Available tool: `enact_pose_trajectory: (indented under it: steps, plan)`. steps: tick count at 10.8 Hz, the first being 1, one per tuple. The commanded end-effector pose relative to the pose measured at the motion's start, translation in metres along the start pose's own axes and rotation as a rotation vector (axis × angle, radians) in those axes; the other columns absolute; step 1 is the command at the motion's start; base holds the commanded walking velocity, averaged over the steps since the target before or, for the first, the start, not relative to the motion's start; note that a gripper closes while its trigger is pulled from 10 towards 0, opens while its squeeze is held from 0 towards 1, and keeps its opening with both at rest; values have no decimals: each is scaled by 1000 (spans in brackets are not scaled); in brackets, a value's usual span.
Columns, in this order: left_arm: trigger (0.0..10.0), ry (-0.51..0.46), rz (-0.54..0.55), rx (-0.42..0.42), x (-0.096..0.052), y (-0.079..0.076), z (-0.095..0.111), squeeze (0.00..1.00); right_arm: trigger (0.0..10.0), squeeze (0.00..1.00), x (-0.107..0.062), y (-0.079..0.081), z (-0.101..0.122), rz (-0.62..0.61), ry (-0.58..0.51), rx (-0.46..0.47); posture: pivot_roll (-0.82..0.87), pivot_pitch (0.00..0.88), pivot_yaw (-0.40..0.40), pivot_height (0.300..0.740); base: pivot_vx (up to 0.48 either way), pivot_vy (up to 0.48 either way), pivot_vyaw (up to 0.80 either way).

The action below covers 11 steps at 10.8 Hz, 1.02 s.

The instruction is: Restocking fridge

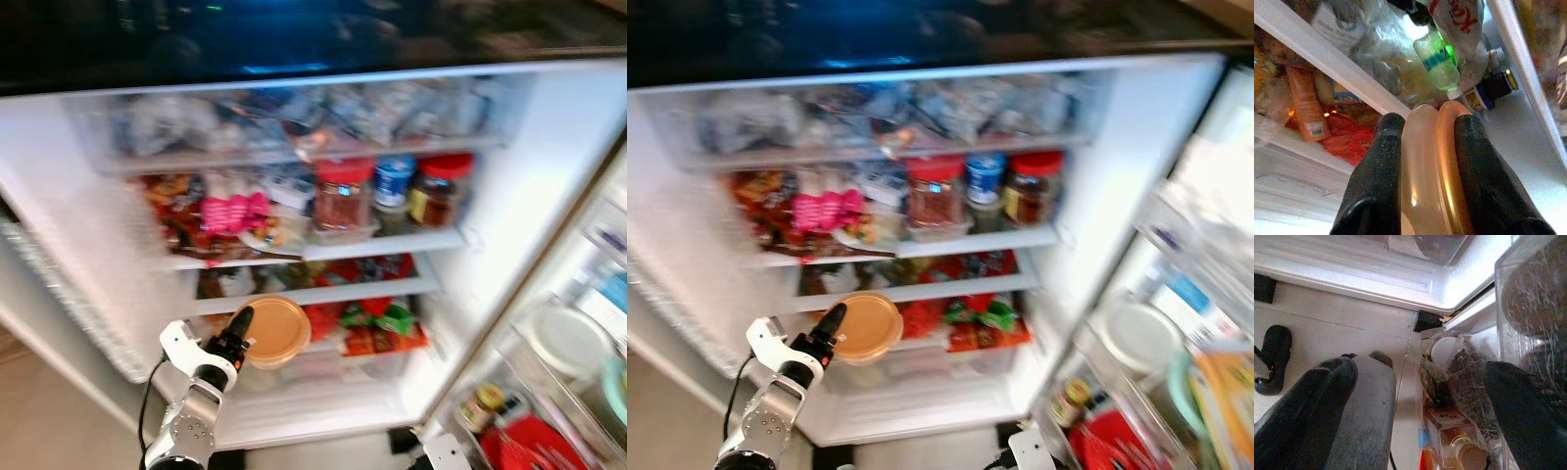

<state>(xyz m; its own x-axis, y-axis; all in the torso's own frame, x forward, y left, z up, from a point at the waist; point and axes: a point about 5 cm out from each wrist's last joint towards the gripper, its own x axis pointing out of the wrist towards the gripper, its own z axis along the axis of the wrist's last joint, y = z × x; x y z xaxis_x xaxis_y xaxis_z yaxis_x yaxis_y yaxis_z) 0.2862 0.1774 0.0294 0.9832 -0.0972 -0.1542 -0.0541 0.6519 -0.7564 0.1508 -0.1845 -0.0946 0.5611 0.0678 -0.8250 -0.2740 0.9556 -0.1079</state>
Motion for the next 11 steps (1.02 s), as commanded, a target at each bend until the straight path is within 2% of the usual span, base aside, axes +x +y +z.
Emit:
enact_pose_trajectory:
  steps: [1,6,11]
  plan:
    - [10000,-9,5,7,3,-1,3,0,10000,0,-9,13,-36,36,144,5,-93,58,30,651,0,0,0]
    - [10000,-69,25,0,5,-1,14,0,10000,0,-9,13,-37,43,147,7,-92,52,30,651,0,0,0]
    - [10000,-54,-11,-16,6,-4,13,0,10000,0,-9,13,-36,44,147,4,-92,48,28,651,0,0,0]
